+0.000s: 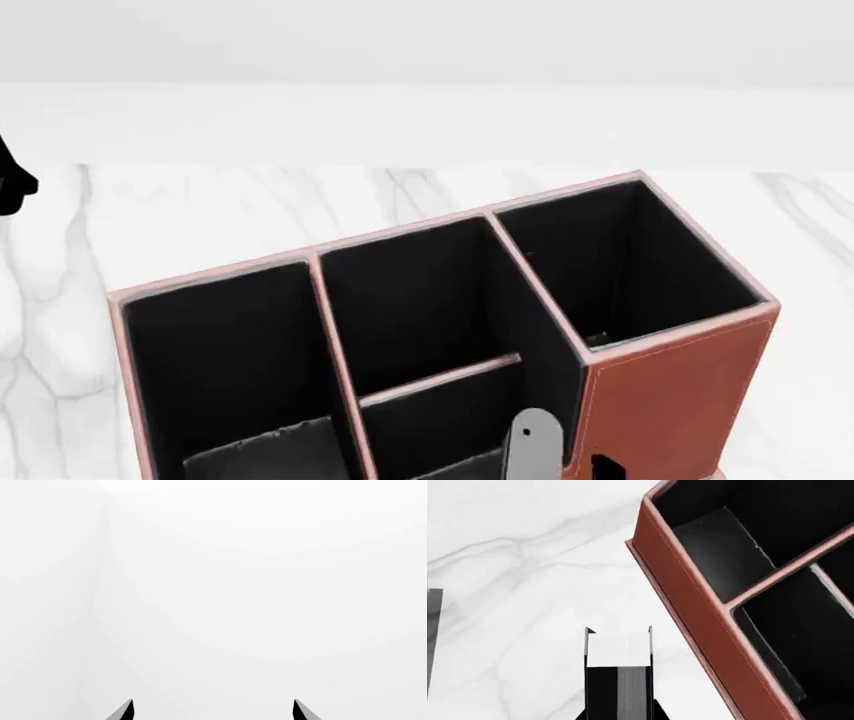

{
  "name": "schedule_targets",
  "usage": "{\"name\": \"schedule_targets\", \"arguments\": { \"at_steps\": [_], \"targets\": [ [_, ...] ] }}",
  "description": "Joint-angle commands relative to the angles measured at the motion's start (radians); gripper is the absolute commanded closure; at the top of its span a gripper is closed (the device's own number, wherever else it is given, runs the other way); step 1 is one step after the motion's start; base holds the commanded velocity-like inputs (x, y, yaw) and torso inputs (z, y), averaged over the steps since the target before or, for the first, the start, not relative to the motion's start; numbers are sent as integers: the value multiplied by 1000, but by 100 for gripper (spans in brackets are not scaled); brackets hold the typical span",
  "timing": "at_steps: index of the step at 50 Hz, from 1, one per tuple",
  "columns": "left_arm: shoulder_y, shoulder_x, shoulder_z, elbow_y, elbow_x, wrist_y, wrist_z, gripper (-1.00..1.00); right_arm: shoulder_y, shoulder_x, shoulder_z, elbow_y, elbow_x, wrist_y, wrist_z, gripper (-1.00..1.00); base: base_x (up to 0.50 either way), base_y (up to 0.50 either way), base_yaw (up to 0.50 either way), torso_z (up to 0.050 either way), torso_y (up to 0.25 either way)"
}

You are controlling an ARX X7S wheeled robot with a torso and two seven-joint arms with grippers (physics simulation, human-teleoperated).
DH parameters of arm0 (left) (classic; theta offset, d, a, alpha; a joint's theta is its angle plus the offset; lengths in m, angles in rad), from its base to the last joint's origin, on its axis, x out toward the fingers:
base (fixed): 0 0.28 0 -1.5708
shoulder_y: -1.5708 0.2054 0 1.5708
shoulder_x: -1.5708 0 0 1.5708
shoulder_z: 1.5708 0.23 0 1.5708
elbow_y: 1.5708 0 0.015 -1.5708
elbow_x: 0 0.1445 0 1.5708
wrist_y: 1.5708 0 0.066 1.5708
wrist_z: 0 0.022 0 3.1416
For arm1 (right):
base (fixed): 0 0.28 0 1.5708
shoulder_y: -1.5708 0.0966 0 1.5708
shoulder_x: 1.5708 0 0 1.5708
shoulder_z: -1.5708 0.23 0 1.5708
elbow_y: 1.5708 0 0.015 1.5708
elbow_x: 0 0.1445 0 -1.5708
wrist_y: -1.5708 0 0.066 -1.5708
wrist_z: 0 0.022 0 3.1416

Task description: Pick up the book and place it in the front compartment of the caddy.

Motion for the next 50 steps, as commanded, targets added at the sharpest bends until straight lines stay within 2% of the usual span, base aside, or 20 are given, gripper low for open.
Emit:
{"name": "schedule_targets", "arguments": {
  "at_steps": [1,19,31,44,50],
  "targets": [
    [1,-3,0,-5,-2,5,-2,-100,155,-4,117,-65,88,111,-15,100,0,0,0,0,0],
    [3,-7,0,-10,-5,13,-6,-100,423,-57,261,-67,190,273,-44,100,0,0,0,0,0],
    [4,-11,-1,-10,-9,13,-10,-100,489,-78,372,-61,248,336,-27,100,0,0,0,0,1],
    [5,-14,3,-9,-12,14,-12,-100,496,-115,384,19,179,292,57,100,0,0,0,0,1],
    [6,-17,1,-11,-13,16,-14,-100,480,-125,378,36,140,219,80,100,0,0,0,0,0]
  ]
}}
